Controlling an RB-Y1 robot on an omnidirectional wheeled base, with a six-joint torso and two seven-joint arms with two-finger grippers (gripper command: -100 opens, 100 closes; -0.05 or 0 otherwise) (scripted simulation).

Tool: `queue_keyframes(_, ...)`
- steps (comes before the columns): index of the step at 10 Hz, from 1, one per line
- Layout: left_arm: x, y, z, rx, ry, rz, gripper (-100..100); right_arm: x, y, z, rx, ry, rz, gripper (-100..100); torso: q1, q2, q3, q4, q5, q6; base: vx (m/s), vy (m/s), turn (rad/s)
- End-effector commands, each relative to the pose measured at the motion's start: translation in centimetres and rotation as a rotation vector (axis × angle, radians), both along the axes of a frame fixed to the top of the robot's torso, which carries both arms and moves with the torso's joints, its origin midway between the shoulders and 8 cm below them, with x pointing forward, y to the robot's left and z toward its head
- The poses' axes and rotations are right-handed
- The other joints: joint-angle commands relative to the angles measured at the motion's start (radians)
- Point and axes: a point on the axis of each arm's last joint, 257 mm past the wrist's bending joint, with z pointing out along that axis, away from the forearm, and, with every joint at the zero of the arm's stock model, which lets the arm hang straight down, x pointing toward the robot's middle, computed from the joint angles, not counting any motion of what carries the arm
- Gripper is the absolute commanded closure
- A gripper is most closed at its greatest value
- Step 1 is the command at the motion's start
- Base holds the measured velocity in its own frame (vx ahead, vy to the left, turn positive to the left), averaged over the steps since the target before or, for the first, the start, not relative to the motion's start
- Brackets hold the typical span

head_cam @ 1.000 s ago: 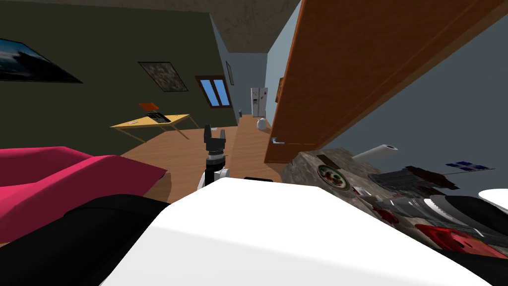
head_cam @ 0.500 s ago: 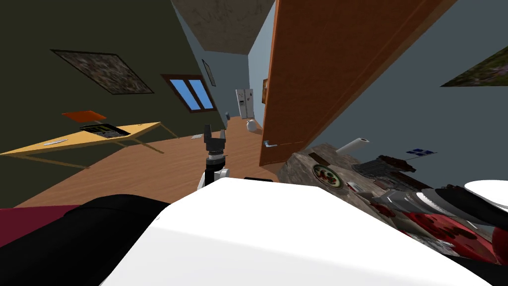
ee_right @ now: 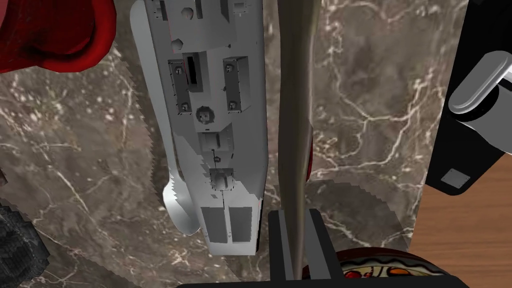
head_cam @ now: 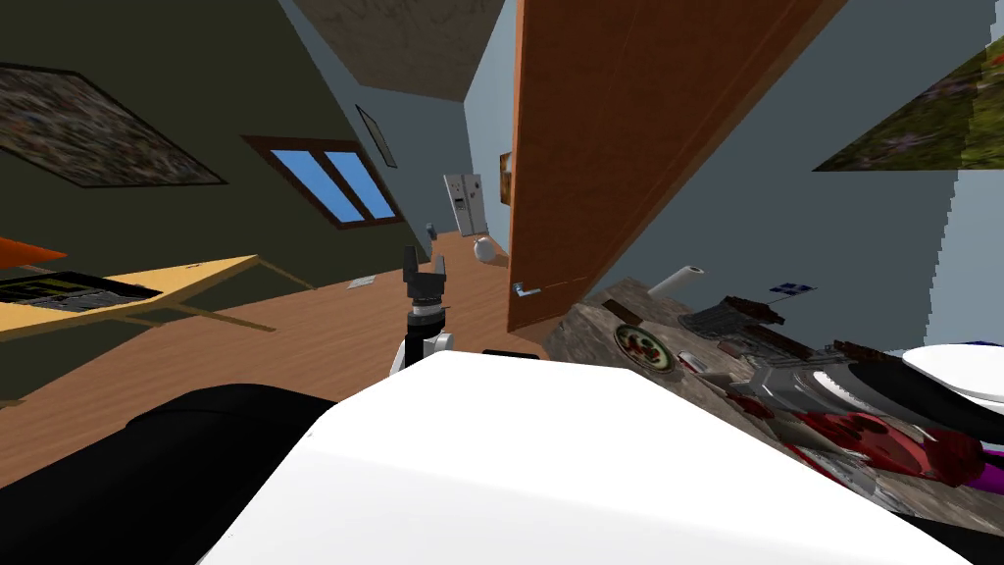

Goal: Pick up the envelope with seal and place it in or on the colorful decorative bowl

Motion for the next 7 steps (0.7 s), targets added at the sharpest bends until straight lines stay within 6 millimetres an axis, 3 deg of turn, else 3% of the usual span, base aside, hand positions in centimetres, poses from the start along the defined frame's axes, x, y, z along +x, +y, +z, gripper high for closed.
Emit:
queue_keyframes(1, 0.0, 0.0, 0.0, 0.000, 0.000, 0.000, 0, 0.2, 0.0, 0.0, -0.001, -0.003, 0.033, 100, 0.000, 0.000, 0.000, 0.000, 0.000, 0.000, 0.047, 0.020, -0.045)
queue_keyframes(2, 0.0, 0.0, 0.0, 0.000, 0.000, 0.000, 0, -0.2, 0.0, -0.1, 0.004, 0.027, 0.064, 100, -0.001, 0.004, 0.002, 0.001, 0.000, -0.002, 0.196, 0.052, -0.314)
queue_keyframes(3, 0.0, 0.0, 0.0, 0.000, 0.000, 0.000, 0, 1.3, 0.2, 0.3, 0.002, -0.001, 0.100, 100, 0.000, -0.002, -0.001, 0.000, 0.000, 0.002, 0.217, 0.093, -0.381)
queue_keyframes(5, 0.0, 0.0, 0.0, 0.000, 0.000, 0.000, 0, 0.9, 0.2, 0.2, 0.009, 0.030, 0.153, 100, 0.002, 0.000, 0.000, 0.000, 0.000, -0.001, 0.158, 0.076, -0.336)
queue_keyframes(6, 0.0, 0.0, 0.0, 0.000, 0.000, 0.000, 0, 2.4, 0.4, 0.6, 0.006, 0.002, 0.192, 100, 0.002, -0.003, -0.002, -0.001, 0.000, 0.001, 0.220, 0.106, -0.450)
queue_keyframes(7, 0.0, 0.0, 0.0, 0.000, 0.000, 0.000, 0, 2.4, 0.4, 0.6, 0.005, 0.001, 0.231, 100, 0.003, -0.005, -0.003, -0.001, 0.001, 0.000, 0.129, 0.083, -0.261)
